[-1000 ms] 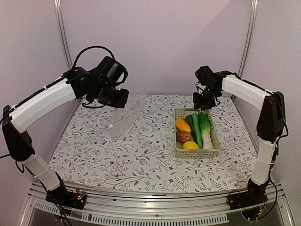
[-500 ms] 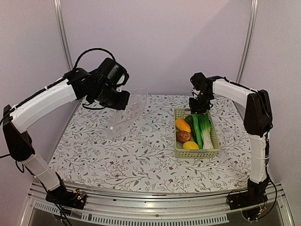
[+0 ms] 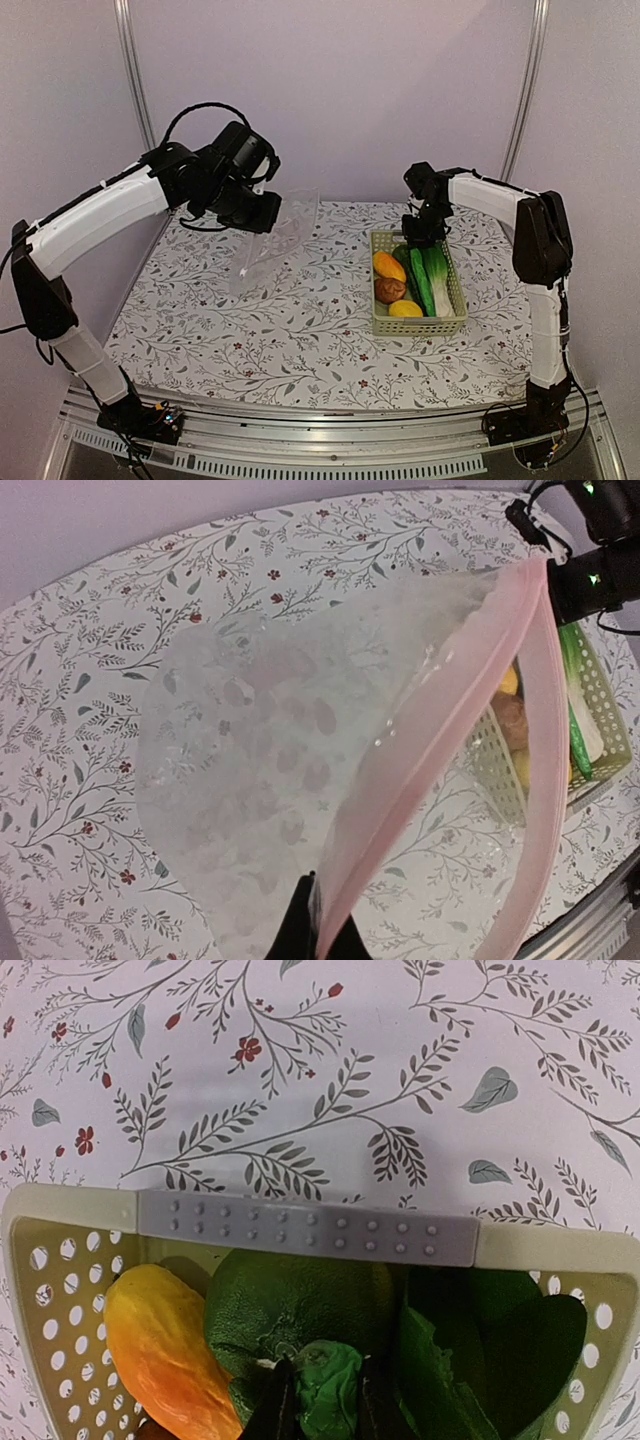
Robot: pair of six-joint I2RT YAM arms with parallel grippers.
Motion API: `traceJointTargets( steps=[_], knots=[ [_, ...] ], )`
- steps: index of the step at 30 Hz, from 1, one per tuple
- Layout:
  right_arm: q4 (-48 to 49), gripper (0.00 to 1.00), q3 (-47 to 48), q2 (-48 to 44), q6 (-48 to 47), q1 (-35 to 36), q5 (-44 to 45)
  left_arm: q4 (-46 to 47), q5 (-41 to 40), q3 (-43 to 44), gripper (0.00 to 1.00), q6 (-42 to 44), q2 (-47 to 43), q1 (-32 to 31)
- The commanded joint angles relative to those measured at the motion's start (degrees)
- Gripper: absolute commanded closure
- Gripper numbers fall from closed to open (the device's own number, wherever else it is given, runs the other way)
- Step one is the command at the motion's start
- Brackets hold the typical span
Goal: Place the food in the zip-top bag and seal the zipper
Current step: Pick up the fake vegetable from the bin, then place the fake vegetable in the zipper food storage bag.
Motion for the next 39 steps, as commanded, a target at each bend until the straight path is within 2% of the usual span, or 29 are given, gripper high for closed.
traceJointTargets(
  steps=[1, 5, 9, 16, 21, 25, 31, 35, 39],
  knots=[
    [-0.2, 0.96, 1.0, -4.0, 1.3, -0.3, -2.7, -0.4, 2.2, 3.9, 1.0, -0.3, 2.2, 0.9],
    [6.1, 1.0, -1.3, -13.9, 1.1, 0.7, -10.9, -1.0, 3.6, 6.6, 1.0, -0.9, 3.7, 0.9],
    [15.8, 1.0, -5.5, -26.7, 2.3, 3.2, -14.8, -1.0, 5.5, 9.0, 1.0, -2.5, 5.2, 1.2],
    [32.9, 1.0, -7.2, -37.0, 5.6, 9.3, -20.3, -1.0, 9.6, 13.5, 1.0, -4.6, 8.4, 2.1],
    [46.6, 1.0, -8.9, -40.3, 2.6, 15.6, -19.5, -1.0, 12.3, 15.3, 1.0, -5.9, 9.8, 2.6],
    [57.3, 1.0, -10.1, -40.9, 0.2, 18.0, -19.7, -0.2, 14.1, 15.4, 1.0, -7.0, 9.8, 2.7],
    [66.5, 1.0, -10.5, -38.6, -3.8, 20.1, -21.5, 0.6, 16.6, 15.7, 1.0, -7.7, 9.1, 2.9],
    [71.0, 1.0, -10.7, -37.0, -6.9, 20.6, -19.7, 0.5, 17.8, 15.5, 1.0, -7.6, 8.6, 2.9],
    [77.4, 1.0, -14.9, -36.1, -10.6, 20.6, -18.7, 0.6, 18.4, 15.7, 1.0, -8.0, 7.7, 3.0]
  ],
)
